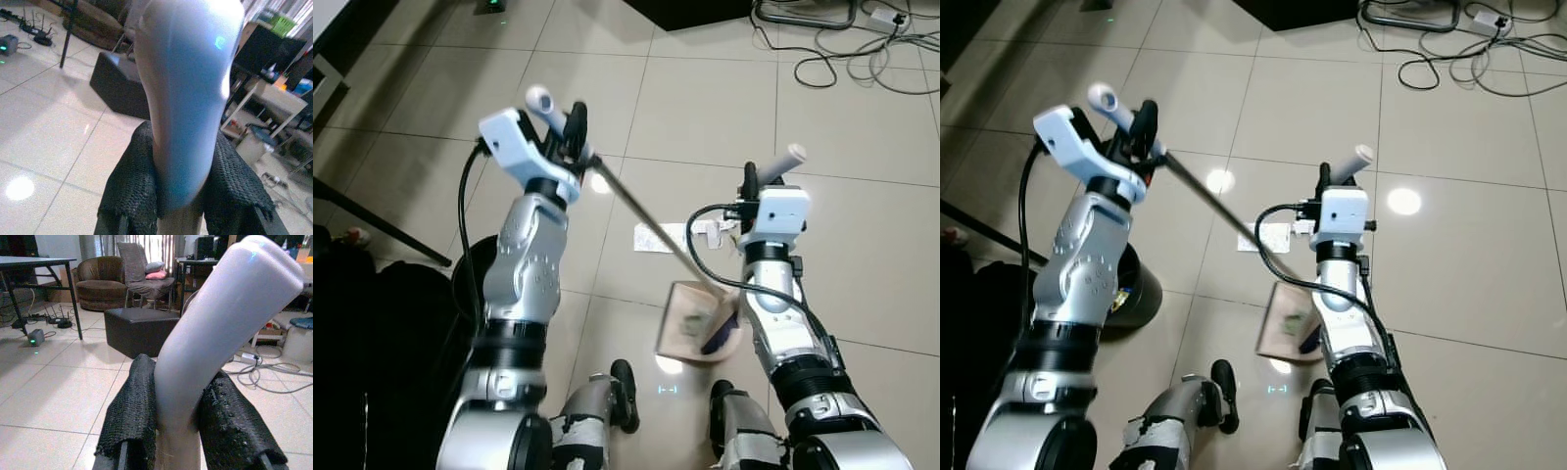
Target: Sweep floor
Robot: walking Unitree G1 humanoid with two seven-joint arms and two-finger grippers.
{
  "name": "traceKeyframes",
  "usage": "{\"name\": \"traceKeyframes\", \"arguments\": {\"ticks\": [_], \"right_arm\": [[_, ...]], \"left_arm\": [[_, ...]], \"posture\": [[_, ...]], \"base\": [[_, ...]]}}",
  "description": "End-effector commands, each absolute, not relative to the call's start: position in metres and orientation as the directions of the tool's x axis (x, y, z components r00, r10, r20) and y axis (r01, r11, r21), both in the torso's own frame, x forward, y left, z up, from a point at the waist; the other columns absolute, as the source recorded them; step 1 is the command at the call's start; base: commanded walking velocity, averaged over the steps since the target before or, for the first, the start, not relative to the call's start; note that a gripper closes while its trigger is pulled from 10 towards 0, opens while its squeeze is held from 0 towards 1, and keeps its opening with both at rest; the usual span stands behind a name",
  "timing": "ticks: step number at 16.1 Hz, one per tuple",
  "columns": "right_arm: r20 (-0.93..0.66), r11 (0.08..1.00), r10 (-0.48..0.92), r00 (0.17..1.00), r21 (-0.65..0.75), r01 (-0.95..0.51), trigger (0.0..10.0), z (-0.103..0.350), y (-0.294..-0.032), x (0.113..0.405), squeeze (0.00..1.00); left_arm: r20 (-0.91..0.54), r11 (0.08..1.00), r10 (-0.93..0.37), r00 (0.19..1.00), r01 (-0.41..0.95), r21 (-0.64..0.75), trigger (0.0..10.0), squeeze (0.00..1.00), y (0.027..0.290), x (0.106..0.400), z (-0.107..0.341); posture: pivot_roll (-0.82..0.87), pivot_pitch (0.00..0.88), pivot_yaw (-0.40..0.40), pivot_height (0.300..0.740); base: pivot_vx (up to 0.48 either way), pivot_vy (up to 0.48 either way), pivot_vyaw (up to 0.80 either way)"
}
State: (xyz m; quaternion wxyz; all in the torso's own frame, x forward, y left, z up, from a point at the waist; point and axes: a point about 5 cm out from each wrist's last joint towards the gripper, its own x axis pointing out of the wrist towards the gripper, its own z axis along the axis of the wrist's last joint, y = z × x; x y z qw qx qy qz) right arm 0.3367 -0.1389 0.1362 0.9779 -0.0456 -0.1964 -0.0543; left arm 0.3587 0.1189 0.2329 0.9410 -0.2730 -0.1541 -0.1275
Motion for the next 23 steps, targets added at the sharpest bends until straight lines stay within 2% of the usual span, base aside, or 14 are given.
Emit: {"name": "traceKeyframes", "arguments": {"ticks": [1,3,5,8,11,12,15,20,23], "right_arm": [[0.381,0.993,-0.086,0.921,-0.040,0.109,10.0,0.134,-0.135,0.335,0.00],[0.368,0.993,-0.097,0.925,-0.030,0.116,10.0,0.130,-0.138,0.334,0.00],[0.359,0.993,-0.107,0.927,-0.013,0.120,10.0,0.128,-0.140,0.332,0.00],[0.351,0.992,-0.119,0.929,0.011,0.123,10.0,0.126,-0.141,0.331,0.00],[0.372,0.993,-0.118,0.921,0.022,0.118,10.0,0.132,-0.145,0.332,0.00],[0.388,0.993,-0.118,0.914,0.031,0.116,10.0,0.136,-0.147,0.332,0.00],[0.396,0.991,-0.135,0.908,0.037,0.131,10.0,0.133,-0.155,0.323,0.00],[0.389,0.990,-0.141,0.911,0.030,0.140,10.0,0.130,-0.155,0.313,0.00],[0.410,0.988,-0.140,0.901,0.005,0.151,10.0,0.136,-0.156,0.307,0.00]], "left_arm": [[0.440,0.776,-0.140,0.887,0.375,-0.508,10.0,0.00,0.126,0.359,0.255],[0.528,0.743,-0.146,0.836,0.445,-0.500,10.0,0.00,0.135,0.360,0.287],[0.568,0.766,-0.148,0.810,0.457,-0.453,10.0,0.00,0.144,0.362,0.301],[0.604,0.854,-0.228,0.763,0.455,-0.253,10.0,0.00,0.155,0.365,0.313],[0.575,0.909,-0.308,0.758,0.413,-0.058,10.0,0.00,0.157,0.367,0.302],[0.536,0.927,-0.341,0.772,0.371,0.055,10.0,0.00,0.158,0.367,0.288],[0.465,0.952,-0.303,0.832,0.242,0.186,10.0,0.00,0.163,0.366,0.237],[0.471,0.977,-0.211,0.856,0.180,0.111,10.0,0.00,0.148,0.365,0.203],[0.478,0.982,-0.184,0.859,0.140,0.127,10.0,0.00,0.137,0.368,0.194]], "posture": [[0.13,0.256,0.140,0.740],[0.14,0.256,0.145,0.740],[0.14,0.254,0.147,0.740],[0.14,0.246,0.151,0.740],[0.13,0.226,0.147,0.740],[0.13,0.224,0.146,0.740],[0.11,0.223,0.142,0.740],[0.08,0.257,0.139,0.740],[0.05,0.289,0.148,0.740]], "base": [[0.000,0.000,0.00],[0.000,0.000,0.00],[0.000,0.000,0.00],[0.000,0.000,0.00],[0.000,0.000,0.00],[0.000,0.000,0.00],[0.000,0.000,0.00],[0.000,0.000,0.00],[0.000,0.000,0.00]]}}
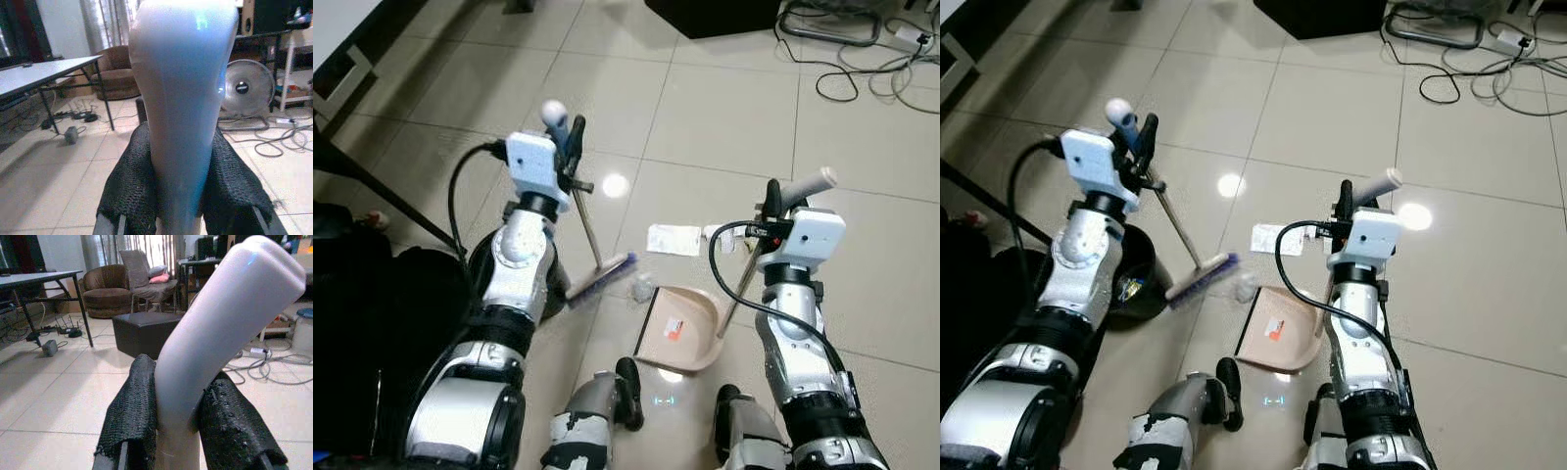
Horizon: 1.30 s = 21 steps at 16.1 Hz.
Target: Sweep floor
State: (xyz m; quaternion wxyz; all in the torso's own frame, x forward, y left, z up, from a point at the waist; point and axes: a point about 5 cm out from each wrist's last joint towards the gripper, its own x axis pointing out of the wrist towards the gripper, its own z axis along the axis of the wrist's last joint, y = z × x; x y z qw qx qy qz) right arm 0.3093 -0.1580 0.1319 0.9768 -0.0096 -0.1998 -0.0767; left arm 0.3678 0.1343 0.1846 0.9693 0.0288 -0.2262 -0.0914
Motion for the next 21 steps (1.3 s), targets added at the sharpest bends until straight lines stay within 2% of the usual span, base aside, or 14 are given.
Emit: {"name": "traceKeyframes", "arguments": {"ticks": [1,7,13,17,21], "right_arm": [[0.427,0.987,-0.137,0.894,-0.020,0.161,10.0,0.140,-0.157,0.305,0.00],[0.474,0.968,-0.153,0.867,-0.104,0.228,10.0,0.156,-0.169,0.304,0.00],[0.456,0.965,-0.067,0.888,-0.198,0.174,10.0,0.146,-0.150,0.314,0.00],[0.414,0.968,-0.057,0.909,-0.201,0.152,10.0,0.134,-0.138,0.317,0.00],[0.394,0.973,-0.065,0.917,-0.180,0.146,10.0,0.129,-0.126,0.321,0.00]], "left_arm": [[0.477,0.985,-0.164,0.864,0.120,0.122,10.0,0.00,0.134,0.370,0.192],[0.448,0.996,-0.080,0.890,0.058,0.063,10.0,0.00,0.121,0.374,0.181],[0.406,0.999,-0.042,0.913,0.028,0.042,10.0,0.00,0.111,0.378,0.176],[0.355,0.997,0.037,0.934,-0.010,-0.078,10.0,0.00,0.100,0.381,0.177],[0.394,0.966,0.046,0.918,0.060,-0.252,10.0,0.00,0.075,0.380,0.194]], "posture": [[0.05,0.315,0.150,0.740],[0.04,0.400,0.149,0.740],[0.06,0.414,0.162,0.740],[0.08,0.408,0.169,0.740],[0.10,0.405,0.176,0.740]], "base": [[0.000,0.000,0.00],[0.000,0.000,0.00],[0.000,0.000,0.00],[0.000,0.000,0.00],[0.000,0.000,0.00]]}}
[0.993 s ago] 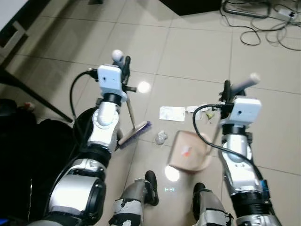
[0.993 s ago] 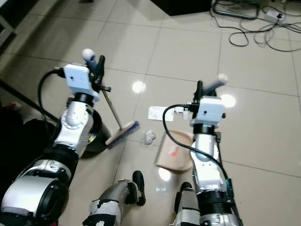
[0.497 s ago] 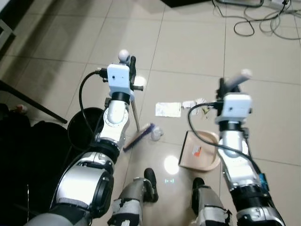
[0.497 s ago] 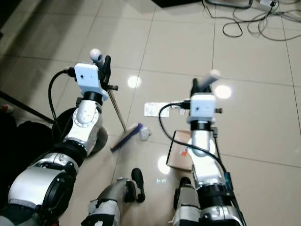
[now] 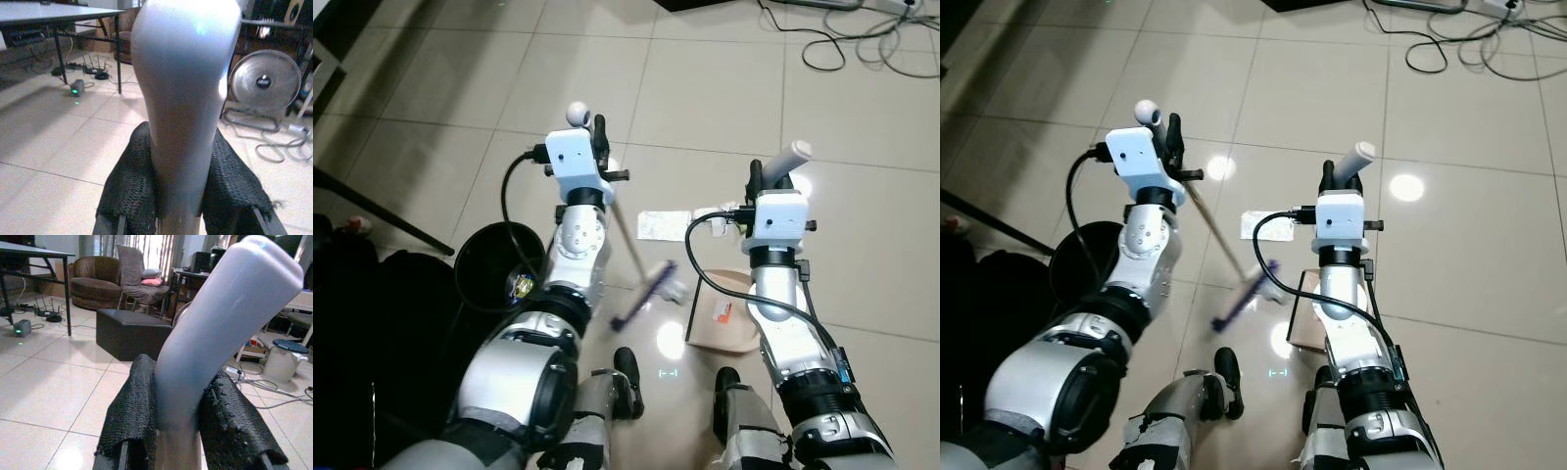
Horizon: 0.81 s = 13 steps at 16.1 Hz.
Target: Sweep floor
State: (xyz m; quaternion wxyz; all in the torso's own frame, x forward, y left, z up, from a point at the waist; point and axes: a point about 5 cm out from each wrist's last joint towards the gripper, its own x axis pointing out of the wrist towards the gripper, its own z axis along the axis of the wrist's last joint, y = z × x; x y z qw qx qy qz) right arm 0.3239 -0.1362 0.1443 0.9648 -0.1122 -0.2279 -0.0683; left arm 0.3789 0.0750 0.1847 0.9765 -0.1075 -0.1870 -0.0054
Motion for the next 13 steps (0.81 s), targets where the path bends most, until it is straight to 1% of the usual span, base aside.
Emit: {"name": "traceKeyframes", "arguments": {"ticks": [1,2,4,6,7,9,10,12,13], "right_arm": [[0.392,0.973,-0.065,0.918,-0.179,0.145,10.0,0.128,-0.124,0.320,0.00],[0.384,0.974,-0.069,0.921,-0.173,0.145,10.0,0.125,-0.123,0.320,0.00],[0.360,0.980,-0.123,0.925,-0.105,0.171,10.0,0.123,-0.127,0.322,0.00],[0.357,0.982,-0.133,0.925,-0.080,0.172,10.0,0.124,-0.130,0.325,0.00],[0.361,0.981,-0.152,0.920,-0.060,0.186,10.0,0.127,-0.135,0.327,0.00],[0.361,0.978,-0.175,0.916,-0.044,0.204,10.0,0.132,-0.145,0.334,0.00],[0.371,0.977,-0.182,0.911,-0.036,0.210,10.0,0.134,-0.150,0.334,0.00],[0.400,0.976,-0.212,0.892,0.033,0.217,10.0,0.141,-0.159,0.333,0.00],[0.409,0.975,-0.219,0.886,0.066,0.211,10.0,0.144,-0.161,0.333,0.00]], "left_arm": [[0.403,0.960,0.039,0.914,0.078,-0.269,10.0,0.00,0.072,0.379,0.196],[0.403,0.945,0.050,0.914,0.088,-0.317,10.0,0.00,0.068,0.378,0.198],[0.420,0.906,0.079,0.904,0.110,-0.408,10.0,0.00,0.065,0.369,0.204],[0.425,0.900,0.074,0.902,0.124,-0.419,10.0,0.00,0.068,0.366,0.206],[0.444,0.901,0.052,0.895,0.150,-0.408,10.0,0.00,0.073,0.362,0.209],[0.464,0.913,0.023,0.886,0.171,-0.371,10.0,0.00,0.085,0.364,0.214],[0.463,0.916,0.000,0.886,0.186,-0.355,10.0,0.00,0.093,0.362,0.216],[0.451,0.935,-0.031,0.892,0.185,-0.301,10.0,0.00,0.107,0.357,0.211],[0.444,0.945,-0.042,0.895,0.181,-0.274,10.0,0.00,0.112,0.356,0.206]], "posture": [[0.10,0.403,0.175,0.740],[0.10,0.387,0.172,0.740],[0.10,0.351,0.162,0.740],[0.11,0.329,0.160,0.740],[0.11,0.319,0.158,0.740],[0.10,0.305,0.162,0.740],[0.10,0.286,0.149,0.740],[0.09,0.224,0.142,0.740],[0.09,0.217,0.135,0.740]], "base": [[0.000,0.000,0.00],[0.000,0.000,0.00],[0.000,0.000,0.00],[0.000,0.000,0.00],[0.000,0.000,0.00],[0.000,0.000,0.00],[0.000,0.000,0.00],[0.000,0.000,0.00],[0.000,0.000,0.00]]}}
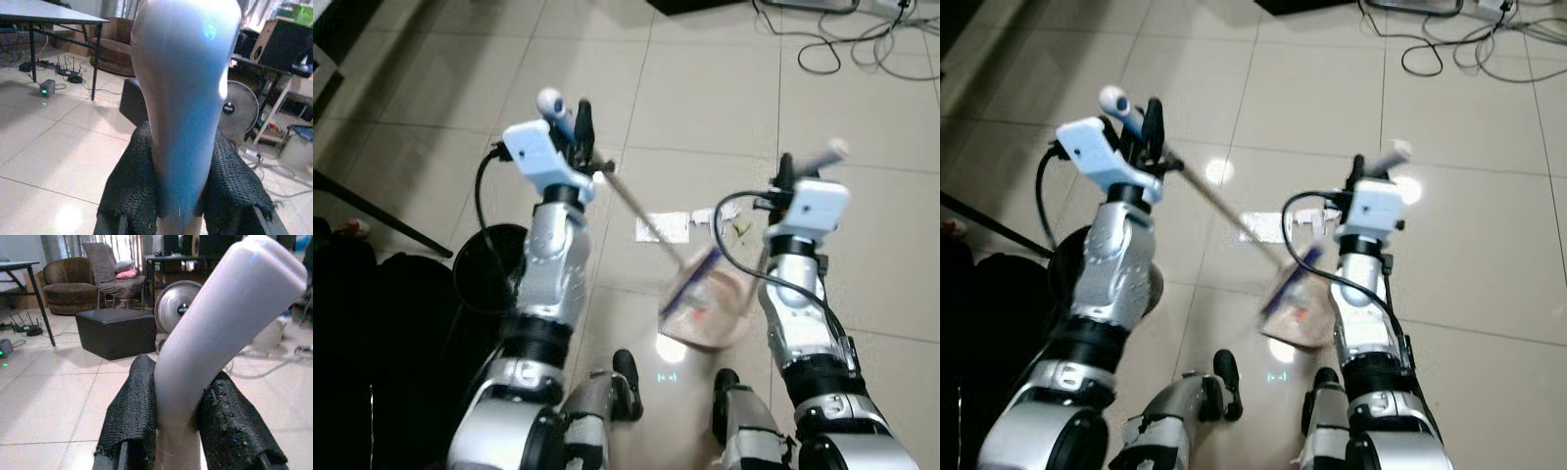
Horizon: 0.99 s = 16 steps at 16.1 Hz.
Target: Sweep floor
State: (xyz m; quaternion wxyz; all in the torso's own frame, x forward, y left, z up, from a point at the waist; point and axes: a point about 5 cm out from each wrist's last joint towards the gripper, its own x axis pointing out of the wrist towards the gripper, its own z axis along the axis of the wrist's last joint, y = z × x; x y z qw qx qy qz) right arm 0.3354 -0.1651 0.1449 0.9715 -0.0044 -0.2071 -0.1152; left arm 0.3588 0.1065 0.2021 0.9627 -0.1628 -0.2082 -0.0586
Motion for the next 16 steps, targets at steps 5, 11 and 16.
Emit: {"name": "traceKeyframes", "arguments": {"ticks": [5,11,16], "right_arm": [[0.419,0.965,-0.255,0.872,0.159,0.207,10.0,0.143,-0.168,0.327,0.00],[0.426,0.977,-0.203,0.882,0.145,0.155,10.0,0.145,-0.171,0.327,0.00],[0.446,0.970,-0.226,0.866,0.190,0.155,10.0,0.156,-0.180,0.331,0.00]], "left_arm": [[0.431,0.950,-0.034,0.902,0.163,-0.267,10.0,0.00,0.118,0.356,0.206],[0.501,0.942,-0.011,0.865,0.178,-0.286,10.0,0.00,0.146,0.368,0.245],[0.565,0.972,-0.067,0.822,0.181,-0.148,10.0,0.00,0.183,0.371,0.277]], "posture": [[0.08,0.162,0.125,0.740],[0.08,0.122,0.107,0.740],[0.08,0.085,0.111,0.740]], "base": [[0.000,0.000,0.00],[0.000,0.000,0.00],[0.000,0.000,0.00]]}}
